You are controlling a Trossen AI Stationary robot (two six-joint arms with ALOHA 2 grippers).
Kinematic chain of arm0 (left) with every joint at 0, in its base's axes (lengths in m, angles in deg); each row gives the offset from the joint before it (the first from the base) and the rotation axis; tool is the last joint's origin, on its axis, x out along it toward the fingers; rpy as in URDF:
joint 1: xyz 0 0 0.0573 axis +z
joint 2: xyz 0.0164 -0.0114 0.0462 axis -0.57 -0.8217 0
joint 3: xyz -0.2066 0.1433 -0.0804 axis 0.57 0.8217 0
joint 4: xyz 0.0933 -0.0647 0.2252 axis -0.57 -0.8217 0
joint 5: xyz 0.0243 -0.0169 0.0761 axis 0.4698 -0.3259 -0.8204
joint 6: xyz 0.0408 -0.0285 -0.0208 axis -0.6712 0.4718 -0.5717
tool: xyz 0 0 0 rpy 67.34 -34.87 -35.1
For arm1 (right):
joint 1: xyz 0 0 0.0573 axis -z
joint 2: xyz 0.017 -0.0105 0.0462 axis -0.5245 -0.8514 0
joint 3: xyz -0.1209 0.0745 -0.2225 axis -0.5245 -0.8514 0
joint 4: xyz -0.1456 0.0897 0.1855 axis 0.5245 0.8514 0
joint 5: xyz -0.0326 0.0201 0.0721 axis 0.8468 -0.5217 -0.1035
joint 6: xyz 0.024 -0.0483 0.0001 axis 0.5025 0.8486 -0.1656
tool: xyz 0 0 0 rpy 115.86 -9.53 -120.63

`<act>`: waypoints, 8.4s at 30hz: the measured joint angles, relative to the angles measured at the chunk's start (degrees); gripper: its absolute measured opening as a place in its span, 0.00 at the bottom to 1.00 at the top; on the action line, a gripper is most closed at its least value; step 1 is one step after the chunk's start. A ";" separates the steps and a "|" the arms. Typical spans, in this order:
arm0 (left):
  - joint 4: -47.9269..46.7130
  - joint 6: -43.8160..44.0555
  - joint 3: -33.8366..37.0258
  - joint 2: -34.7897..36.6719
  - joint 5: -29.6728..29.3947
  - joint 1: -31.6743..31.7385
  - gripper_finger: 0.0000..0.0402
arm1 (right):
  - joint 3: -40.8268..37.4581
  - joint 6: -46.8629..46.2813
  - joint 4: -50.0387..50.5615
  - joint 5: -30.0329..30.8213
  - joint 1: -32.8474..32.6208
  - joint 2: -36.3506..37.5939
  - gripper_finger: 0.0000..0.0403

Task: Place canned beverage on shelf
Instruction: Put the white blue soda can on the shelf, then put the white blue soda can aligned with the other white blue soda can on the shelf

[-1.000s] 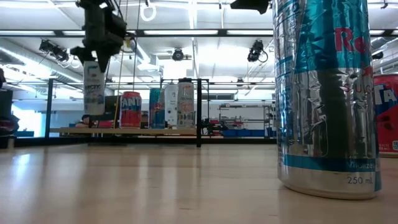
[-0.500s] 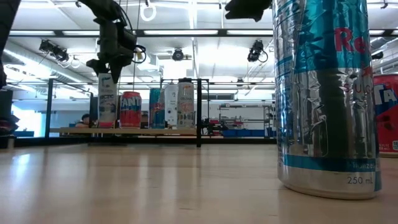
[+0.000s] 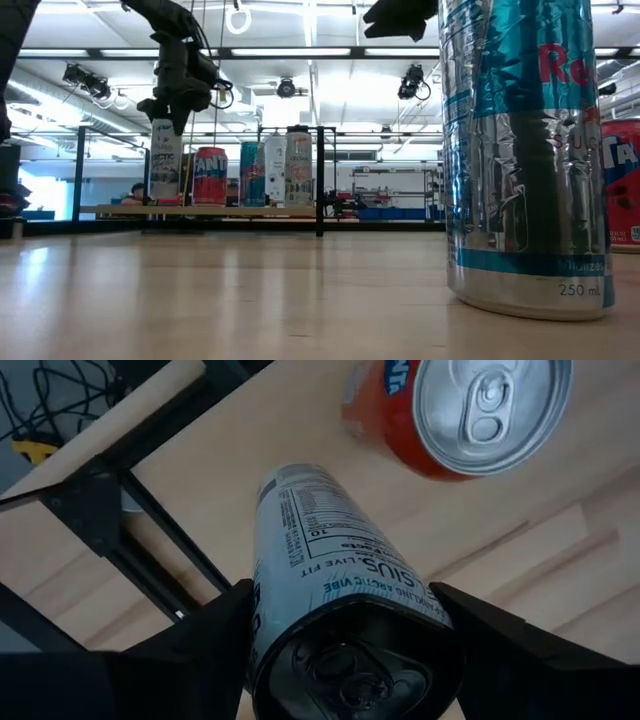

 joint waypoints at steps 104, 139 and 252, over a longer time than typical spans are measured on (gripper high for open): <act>-0.91 -1.72 -4.70 -2.78 3.00 3.63 0.79 | 0.00 -0.87 0.30 -0.04 0.00 -0.01 0.54; 7.28 -1.92 -17.19 10.55 10.81 -30.06 0.79 | 0.00 -2.45 2.84 -0.04 0.00 -0.32 0.54; 89.82 1.49 49.20 27.89 10.82 -52.89 0.79 | -1.50 -25.66 12.48 16.97 -42.29 10.35 0.77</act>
